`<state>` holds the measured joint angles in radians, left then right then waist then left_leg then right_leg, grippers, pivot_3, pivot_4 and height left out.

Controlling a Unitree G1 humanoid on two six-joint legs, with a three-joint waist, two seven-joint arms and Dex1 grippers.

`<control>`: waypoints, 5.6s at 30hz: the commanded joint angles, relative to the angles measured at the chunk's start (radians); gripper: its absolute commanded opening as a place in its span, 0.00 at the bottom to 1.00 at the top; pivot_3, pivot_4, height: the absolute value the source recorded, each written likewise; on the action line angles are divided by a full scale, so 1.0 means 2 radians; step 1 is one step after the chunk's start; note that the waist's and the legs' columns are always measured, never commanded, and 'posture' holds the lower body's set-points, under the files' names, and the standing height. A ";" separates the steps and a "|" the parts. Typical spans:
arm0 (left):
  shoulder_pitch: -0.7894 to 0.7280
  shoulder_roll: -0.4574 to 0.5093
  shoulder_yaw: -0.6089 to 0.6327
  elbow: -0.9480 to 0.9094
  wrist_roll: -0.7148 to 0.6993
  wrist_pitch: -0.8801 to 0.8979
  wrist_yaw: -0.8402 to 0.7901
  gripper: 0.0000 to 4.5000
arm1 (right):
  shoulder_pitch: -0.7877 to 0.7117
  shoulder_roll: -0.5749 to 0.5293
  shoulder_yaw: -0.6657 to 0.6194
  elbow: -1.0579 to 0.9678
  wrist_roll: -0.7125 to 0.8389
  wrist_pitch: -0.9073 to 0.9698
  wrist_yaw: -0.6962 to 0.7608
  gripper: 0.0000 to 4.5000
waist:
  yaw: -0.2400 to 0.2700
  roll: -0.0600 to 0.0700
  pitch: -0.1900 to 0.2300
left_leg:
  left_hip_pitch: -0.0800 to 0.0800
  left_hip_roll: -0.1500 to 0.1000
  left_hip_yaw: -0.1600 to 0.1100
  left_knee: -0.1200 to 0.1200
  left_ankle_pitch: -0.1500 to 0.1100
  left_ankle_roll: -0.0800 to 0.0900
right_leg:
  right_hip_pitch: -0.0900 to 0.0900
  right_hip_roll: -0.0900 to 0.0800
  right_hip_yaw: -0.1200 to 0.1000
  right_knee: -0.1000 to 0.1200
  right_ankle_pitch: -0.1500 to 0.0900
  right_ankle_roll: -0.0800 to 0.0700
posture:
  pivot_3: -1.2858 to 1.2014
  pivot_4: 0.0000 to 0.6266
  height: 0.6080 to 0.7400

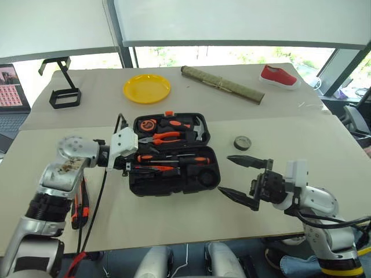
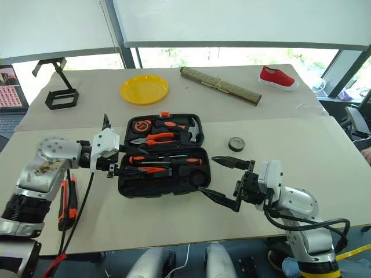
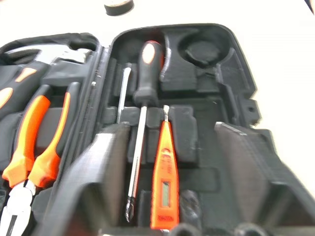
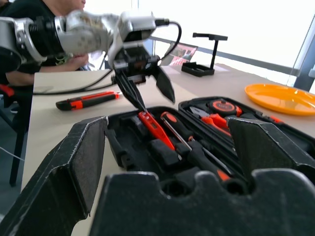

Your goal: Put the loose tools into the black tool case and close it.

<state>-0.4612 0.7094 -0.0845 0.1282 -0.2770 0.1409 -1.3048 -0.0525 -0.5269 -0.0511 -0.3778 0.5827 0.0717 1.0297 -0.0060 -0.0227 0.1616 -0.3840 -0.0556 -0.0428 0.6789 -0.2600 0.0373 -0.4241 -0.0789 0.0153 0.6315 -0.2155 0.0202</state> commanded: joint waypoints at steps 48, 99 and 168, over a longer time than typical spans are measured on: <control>0.572 -0.182 0.440 -0.258 -0.117 -0.042 0.246 0.99 | 0.012 0.014 0.005 0.041 0.015 -0.072 0.080 1.00 | 0.005 0.001 -0.001 | 0.003 0.001 0.000 0.000 -0.001 0.000 | 0.002 -0.006 0.000 -0.003 0.000 0.001 | 0.52 0.24 1.00; 0.240 0.111 0.094 -0.208 -0.067 0.005 0.025 0.40 | 0.010 -0.012 -0.025 0.026 0.044 -0.057 0.097 1.00 | 0.011 0.002 -0.001 | 0.002 0.000 0.001 0.000 -0.002 -0.001 | 0.002 -0.002 -0.002 -0.002 -0.001 0.000 | 0.52 0.24 1.00; 0.088 -0.030 -0.079 -0.022 0.047 0.116 0.064 0.01 | 0.047 0.016 -0.014 0.000 0.014 -0.072 0.033 1.00 | 0.009 0.003 -0.002 | 0.011 0.001 0.001 0.001 -0.003 0.000 | 0.011 0.000 0.001 -0.001 -0.001 0.002 | 0.52 0.24 1.00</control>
<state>-0.3359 0.6253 -0.1740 0.0289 -0.2468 0.2466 -1.2076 0.0474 -0.4999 -0.0756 -0.3446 0.6091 -0.0586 1.1056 0.0116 -0.0168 0.1583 -0.3611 -0.0534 -0.0408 0.6802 -0.2663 0.0367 -0.4004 -0.0794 0.0166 0.6283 -0.2215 0.0300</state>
